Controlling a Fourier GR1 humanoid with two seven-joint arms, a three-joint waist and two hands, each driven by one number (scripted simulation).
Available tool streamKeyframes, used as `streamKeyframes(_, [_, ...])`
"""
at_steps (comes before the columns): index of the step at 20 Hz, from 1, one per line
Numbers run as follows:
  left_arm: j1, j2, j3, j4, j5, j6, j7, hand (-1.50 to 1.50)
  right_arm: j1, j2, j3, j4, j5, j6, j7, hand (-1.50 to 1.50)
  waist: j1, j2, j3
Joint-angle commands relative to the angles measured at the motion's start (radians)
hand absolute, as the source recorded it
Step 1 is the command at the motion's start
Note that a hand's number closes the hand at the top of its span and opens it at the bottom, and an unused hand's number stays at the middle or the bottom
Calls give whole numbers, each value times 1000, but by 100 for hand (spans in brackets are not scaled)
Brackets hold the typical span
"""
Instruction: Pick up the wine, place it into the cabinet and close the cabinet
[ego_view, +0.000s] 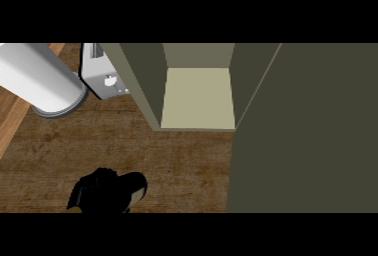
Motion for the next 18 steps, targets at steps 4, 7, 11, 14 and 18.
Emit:
streamKeyframes(4, [157,-60,-89,-434,107,-3,229,150,15,21,29,11,18,3,-25,-150,-3,3,-2])
streamKeyframes(7, [213,-78,-175,-620,163,88,343,150,3,-12,-20,17,-18,19,-13,-150,-5,3,-2])
streamKeyframes(11, [227,-79,-202,-778,178,141,472,150,16,-15,-30,27,-23,35,-34,-150,-9,4,-3])
streamKeyframes(14, [206,-79,-304,-852,182,310,470,150,-26,3,15,31,21,4,-2,-150,-10,4,-3])
streamKeyframes(18, [122,-79,-316,-904,179,402,535,150,-12,-8,-9,1,-16,7,23,-150,-12,5,-3])
